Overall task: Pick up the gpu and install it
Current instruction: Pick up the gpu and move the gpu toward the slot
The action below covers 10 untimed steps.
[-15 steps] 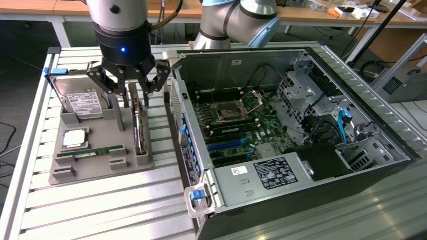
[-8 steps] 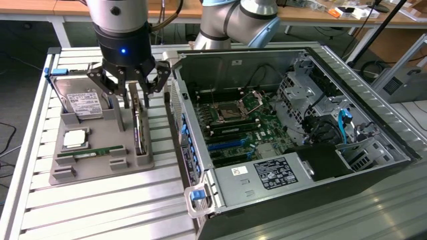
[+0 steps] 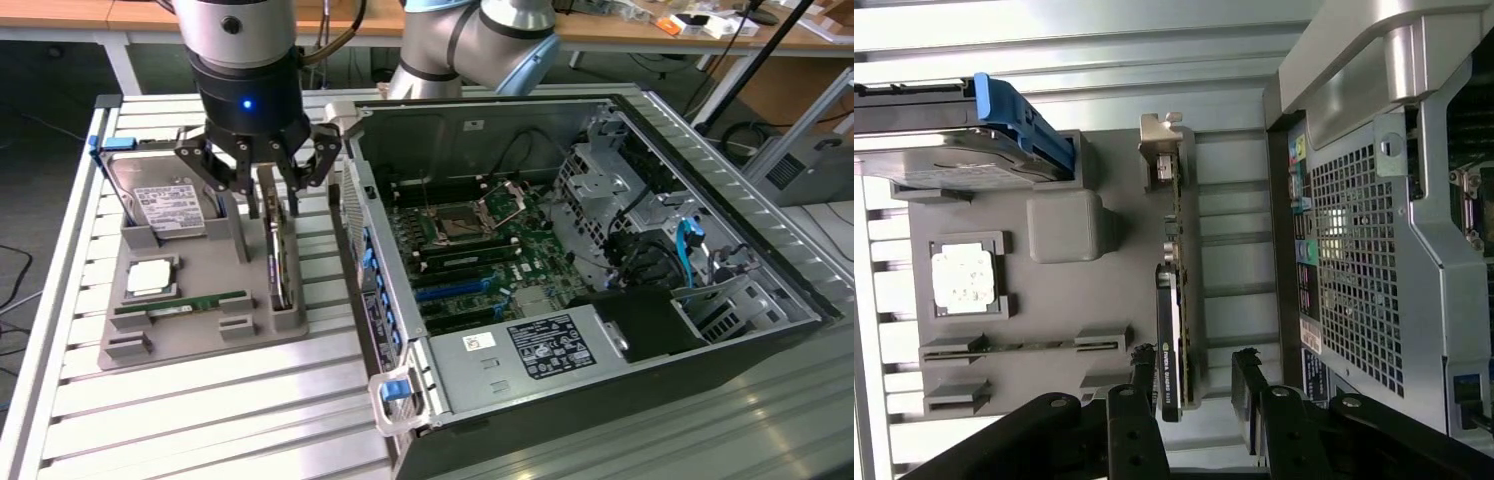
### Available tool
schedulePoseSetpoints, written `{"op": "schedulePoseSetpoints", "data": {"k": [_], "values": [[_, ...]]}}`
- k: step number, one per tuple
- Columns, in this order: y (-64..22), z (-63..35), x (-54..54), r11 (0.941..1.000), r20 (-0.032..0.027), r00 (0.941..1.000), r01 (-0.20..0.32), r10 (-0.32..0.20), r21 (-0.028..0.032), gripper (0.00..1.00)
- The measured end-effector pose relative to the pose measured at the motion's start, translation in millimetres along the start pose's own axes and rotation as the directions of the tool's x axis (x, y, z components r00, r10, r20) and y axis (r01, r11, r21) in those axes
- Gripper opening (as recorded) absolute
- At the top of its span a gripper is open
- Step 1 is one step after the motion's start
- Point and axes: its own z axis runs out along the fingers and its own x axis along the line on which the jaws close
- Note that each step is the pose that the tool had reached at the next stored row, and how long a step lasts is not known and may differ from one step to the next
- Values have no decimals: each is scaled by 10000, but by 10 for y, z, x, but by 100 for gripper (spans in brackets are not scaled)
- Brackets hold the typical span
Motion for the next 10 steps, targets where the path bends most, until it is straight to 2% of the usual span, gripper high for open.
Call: {"op": "schedulePoseSetpoints", "data": {"k": [10], "values": [[-1, 27, 1, 10000, 0, 10000, 0, 0, 7, 44]]}}
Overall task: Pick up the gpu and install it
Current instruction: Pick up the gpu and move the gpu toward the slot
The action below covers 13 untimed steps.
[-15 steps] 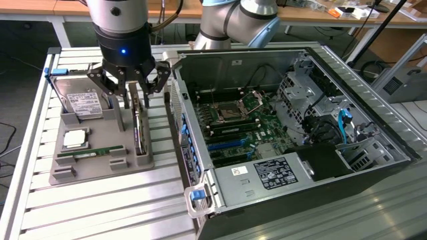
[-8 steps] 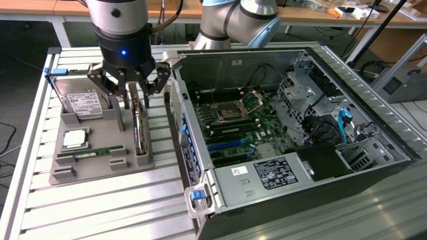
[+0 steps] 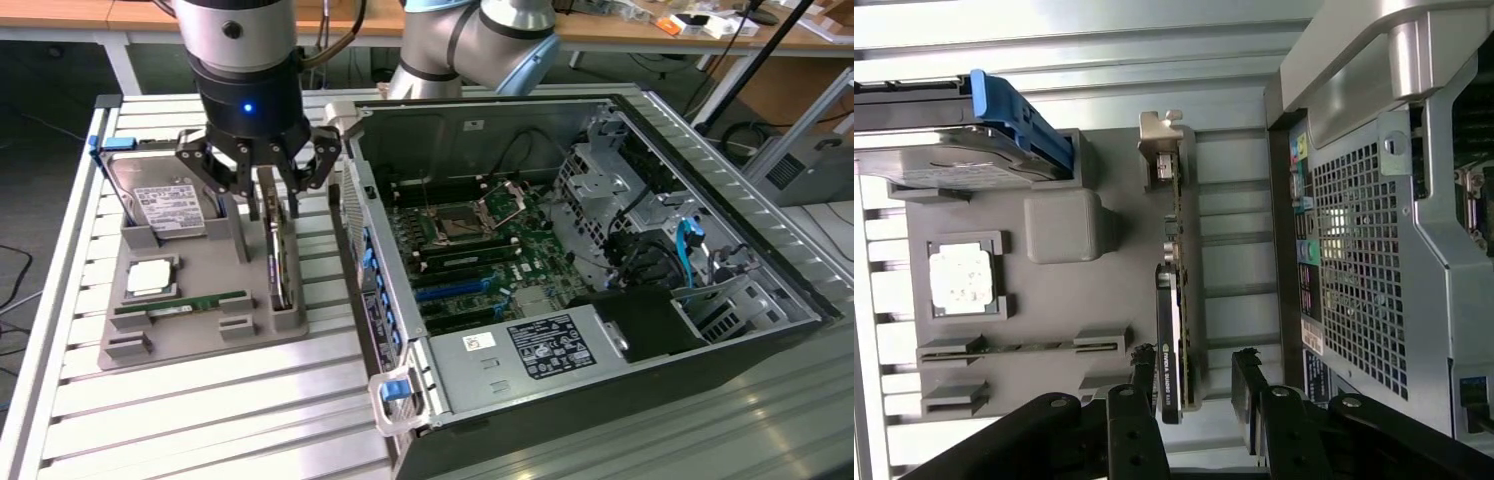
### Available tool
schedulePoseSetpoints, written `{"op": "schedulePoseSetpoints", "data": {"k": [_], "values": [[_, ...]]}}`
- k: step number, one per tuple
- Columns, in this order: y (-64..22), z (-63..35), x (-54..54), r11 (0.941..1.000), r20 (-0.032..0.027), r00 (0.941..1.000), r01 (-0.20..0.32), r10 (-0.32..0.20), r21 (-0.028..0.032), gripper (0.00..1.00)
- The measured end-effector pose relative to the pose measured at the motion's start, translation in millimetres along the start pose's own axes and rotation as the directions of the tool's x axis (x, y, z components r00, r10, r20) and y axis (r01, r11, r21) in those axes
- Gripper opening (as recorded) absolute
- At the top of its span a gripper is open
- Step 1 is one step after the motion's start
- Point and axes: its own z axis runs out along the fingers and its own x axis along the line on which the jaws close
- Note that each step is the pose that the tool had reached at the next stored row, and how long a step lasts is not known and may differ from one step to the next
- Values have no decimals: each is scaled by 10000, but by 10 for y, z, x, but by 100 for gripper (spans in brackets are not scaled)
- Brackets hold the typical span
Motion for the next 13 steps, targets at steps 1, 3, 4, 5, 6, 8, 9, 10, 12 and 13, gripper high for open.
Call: {"op": "schedulePoseSetpoints", "data": {"k": [1, 3, 4, 5, 6, 8, 9, 10, 12, 13], "values": [[0, 3, 0, 10000, 1, 10000, 0, 0, 1, 44], [0, 8, 0, 10000, 1, 10000, 0, 0, 1, 44], [0, 10, 0, 10000, 1, 10000, 0, 0, 2, 44], [-1, 13, 0, 10000, 1, 10000, 0, 0, 3, 44], [-1, 16, 1, 10000, 1, 10000, 0, 0, 4, 44], [-1, 21, 0, 10000, 1, 10000, 0, 0, 6, 44], [-1, 26, 1, 10000, 1, 10000, 0, 0, 7, 44], [-1, 29, 1, 10000, 1, 10000, 0, 0, 8, 44], [-1, 33, 1, 10000, 1, 10000, 0, 0, 9, 44], [-1, 35, 1, 10000, 1, 10000, 0, 0, 9, 44]]}}
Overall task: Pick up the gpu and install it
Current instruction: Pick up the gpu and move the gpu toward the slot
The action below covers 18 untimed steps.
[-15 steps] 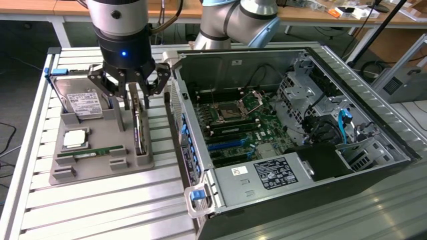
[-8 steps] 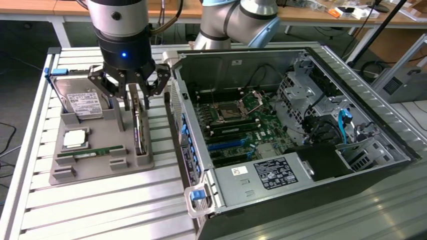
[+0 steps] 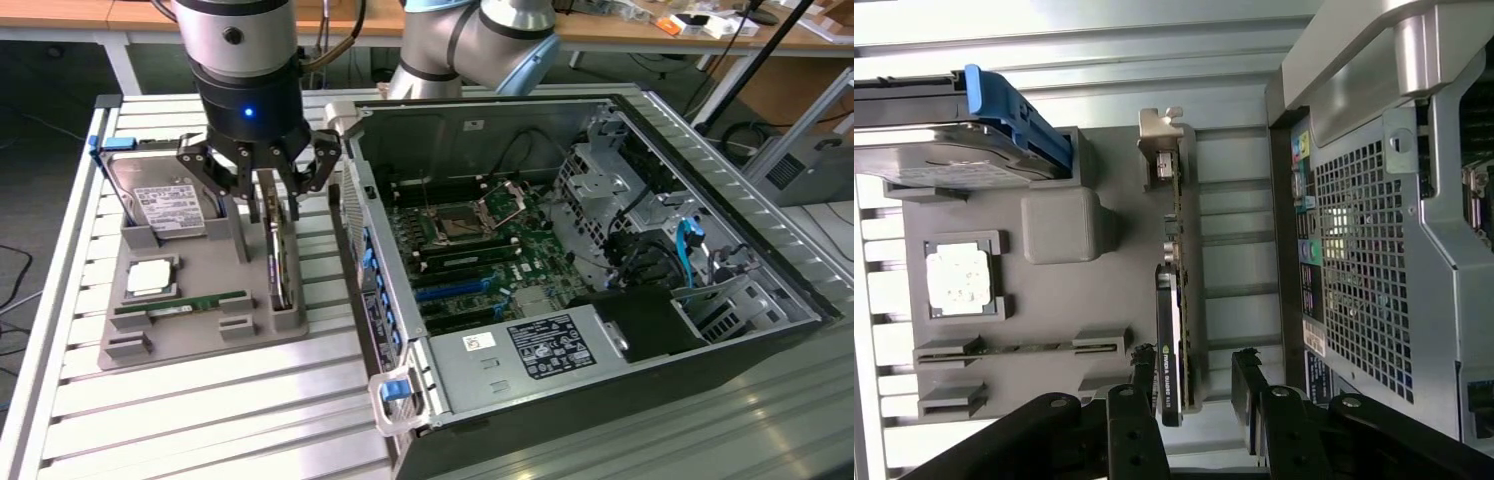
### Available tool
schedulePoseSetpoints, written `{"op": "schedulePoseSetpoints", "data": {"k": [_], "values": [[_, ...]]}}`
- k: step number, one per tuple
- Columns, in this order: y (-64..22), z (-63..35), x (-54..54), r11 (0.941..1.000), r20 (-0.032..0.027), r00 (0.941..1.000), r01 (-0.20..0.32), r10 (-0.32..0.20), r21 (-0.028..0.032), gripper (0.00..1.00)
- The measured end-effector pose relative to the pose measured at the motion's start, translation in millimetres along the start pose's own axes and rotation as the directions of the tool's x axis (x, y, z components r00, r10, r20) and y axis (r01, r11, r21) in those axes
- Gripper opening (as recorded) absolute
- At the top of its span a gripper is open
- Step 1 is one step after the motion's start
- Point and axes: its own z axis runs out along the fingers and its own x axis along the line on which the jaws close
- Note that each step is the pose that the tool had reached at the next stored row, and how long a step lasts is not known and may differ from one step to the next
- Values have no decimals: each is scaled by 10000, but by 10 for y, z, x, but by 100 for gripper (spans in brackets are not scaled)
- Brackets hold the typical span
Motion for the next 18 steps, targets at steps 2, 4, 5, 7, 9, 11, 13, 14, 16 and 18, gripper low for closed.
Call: {"op": "schedulePoseSetpoints", "data": {"k": [2, 4, 5, 7, 9, 11, 13, 14, 16, 18], "values": [[0, 4, 0, 10000, -1, 10000, 0, 0, 3, 44], [0, 9, 0, 10000, 0, 10000, 0, 0, 4, 44], [0, 11, 0, 10000, 0, 10000, 0, 0, 4, 44], [-1, 17, 0, 10000, 0, 10000, 0, 0, 6, 44], [-1, 23, 1, 10000, 0, 10000, 0, 0, 7, 44], [-1, 27, 1, 10000, 1, 10000, 0, 0, 9, 44], [-1, 34, 1, 10000, 1, 10000, 1, -1, 10, 44], [-1, 37, 1, 10000, 0, 10000, 0, 0, 10, 44], [-2, 44, 1, 10000, 1, 10000, 0, 0, 12, 44], [-2, 52, 2, 10000, 1, 10000, 1, -1, 12, 44]]}}
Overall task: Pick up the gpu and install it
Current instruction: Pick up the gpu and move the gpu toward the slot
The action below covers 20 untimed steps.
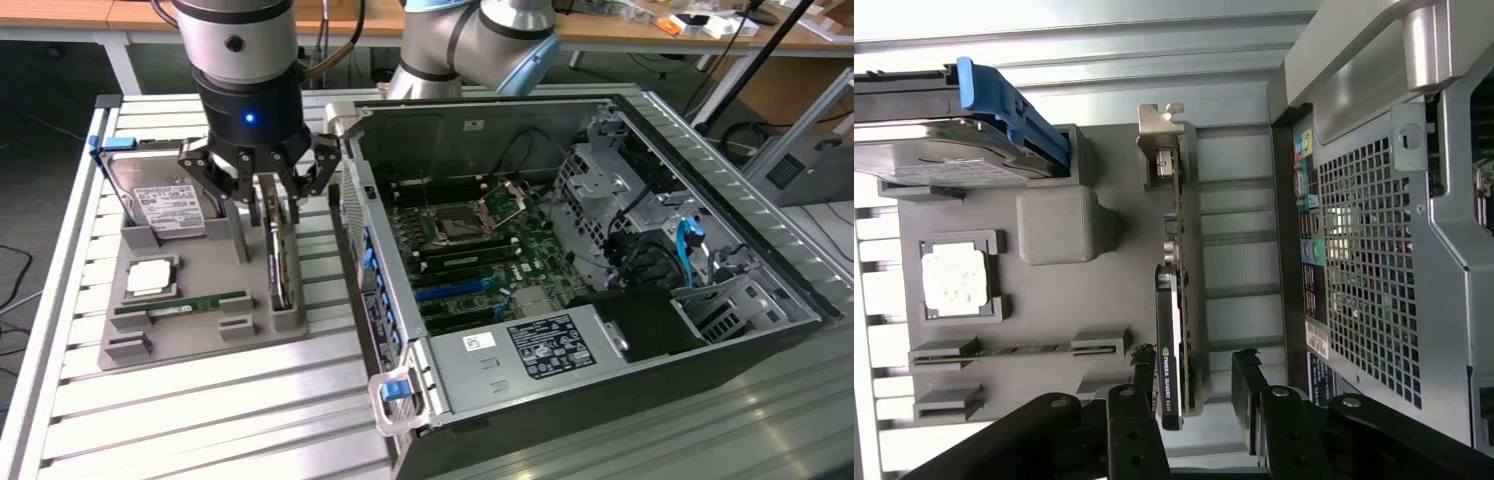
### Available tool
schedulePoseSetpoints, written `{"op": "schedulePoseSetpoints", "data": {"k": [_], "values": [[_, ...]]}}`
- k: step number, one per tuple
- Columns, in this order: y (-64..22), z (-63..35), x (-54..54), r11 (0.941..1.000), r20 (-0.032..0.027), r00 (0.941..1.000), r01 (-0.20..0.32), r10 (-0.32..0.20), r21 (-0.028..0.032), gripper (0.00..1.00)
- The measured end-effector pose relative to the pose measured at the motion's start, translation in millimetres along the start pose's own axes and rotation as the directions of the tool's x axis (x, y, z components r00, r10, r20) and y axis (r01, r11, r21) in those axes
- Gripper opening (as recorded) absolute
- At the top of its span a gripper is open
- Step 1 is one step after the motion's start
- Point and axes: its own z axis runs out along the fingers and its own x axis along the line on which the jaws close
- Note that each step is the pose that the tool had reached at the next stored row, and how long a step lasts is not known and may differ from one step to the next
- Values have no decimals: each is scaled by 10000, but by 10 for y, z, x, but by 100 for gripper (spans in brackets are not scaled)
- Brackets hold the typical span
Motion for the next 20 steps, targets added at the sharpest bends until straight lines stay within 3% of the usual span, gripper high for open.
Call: {"op": "schedulePoseSetpoints", "data": {"k": [17, 20], "values": [[-2, 63, 1, 10000, 1, 10000, 1, -1, 20, 44], [-4, 118, 3, 10000, 5, 10000, 2, -2, 75, 44]]}}
